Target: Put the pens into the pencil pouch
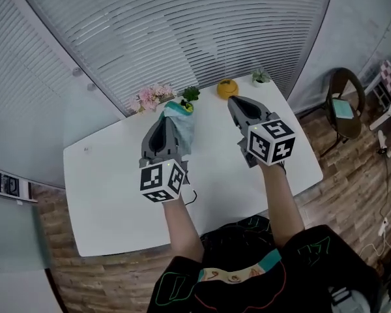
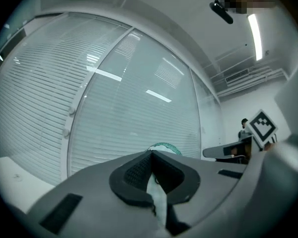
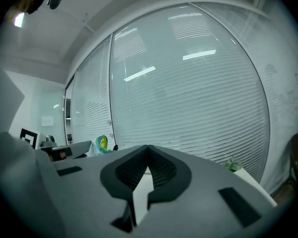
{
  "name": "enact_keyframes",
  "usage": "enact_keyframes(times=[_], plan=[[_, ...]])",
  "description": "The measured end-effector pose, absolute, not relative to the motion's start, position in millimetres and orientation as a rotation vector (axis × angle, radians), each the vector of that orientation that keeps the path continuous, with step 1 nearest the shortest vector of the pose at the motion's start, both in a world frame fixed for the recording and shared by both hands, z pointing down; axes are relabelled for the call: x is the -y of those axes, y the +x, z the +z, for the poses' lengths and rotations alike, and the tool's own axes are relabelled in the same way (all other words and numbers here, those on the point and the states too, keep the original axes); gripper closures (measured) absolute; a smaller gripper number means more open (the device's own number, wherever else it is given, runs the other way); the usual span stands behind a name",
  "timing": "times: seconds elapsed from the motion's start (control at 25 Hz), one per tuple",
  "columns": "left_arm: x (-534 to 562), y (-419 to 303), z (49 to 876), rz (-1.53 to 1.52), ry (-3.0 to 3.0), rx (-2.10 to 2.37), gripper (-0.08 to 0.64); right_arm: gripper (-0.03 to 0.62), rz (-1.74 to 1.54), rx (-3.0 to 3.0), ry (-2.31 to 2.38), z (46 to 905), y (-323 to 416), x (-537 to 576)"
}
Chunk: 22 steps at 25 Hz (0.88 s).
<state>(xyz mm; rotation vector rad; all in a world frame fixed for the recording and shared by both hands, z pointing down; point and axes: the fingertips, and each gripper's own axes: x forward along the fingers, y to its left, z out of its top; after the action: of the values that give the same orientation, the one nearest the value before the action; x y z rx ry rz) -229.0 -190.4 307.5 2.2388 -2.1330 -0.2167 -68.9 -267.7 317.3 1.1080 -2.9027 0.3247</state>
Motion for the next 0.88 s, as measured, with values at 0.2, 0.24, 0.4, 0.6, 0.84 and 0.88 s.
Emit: enact_keyframes(times=[0.2,0.24,0.4,0.6,0.84,0.88], plan=[[178.0,-257.1,307.4,-0.188,2.052,2.293,0.561,0.591,0.26,2.904,1.124,312.5,-70.1,252.3],[175.7,-260.2,308.0,-0.175,2.038,2.311,0.561,0.59,0.246,2.911,1.121,310.8,-71.6,249.6],[166.7,-266.1,311.4,-0.15,2.03,2.326,0.561,0.591,0.19,2.932,1.104,306.6,-78.7,238.1],[156.9,-272.9,314.3,-0.173,2.032,2.306,0.561,0.591,0.143,2.936,1.075,304.5,-89.1,228.1],[149.4,-272.7,311.8,-0.204,2.072,2.256,0.561,0.591,0.132,2.938,1.085,301.2,-91.8,222.3],[148.4,-273.2,311.6,-0.208,2.075,2.251,0.561,0.591,0.129,2.935,1.087,301.4,-92.8,221.4]])
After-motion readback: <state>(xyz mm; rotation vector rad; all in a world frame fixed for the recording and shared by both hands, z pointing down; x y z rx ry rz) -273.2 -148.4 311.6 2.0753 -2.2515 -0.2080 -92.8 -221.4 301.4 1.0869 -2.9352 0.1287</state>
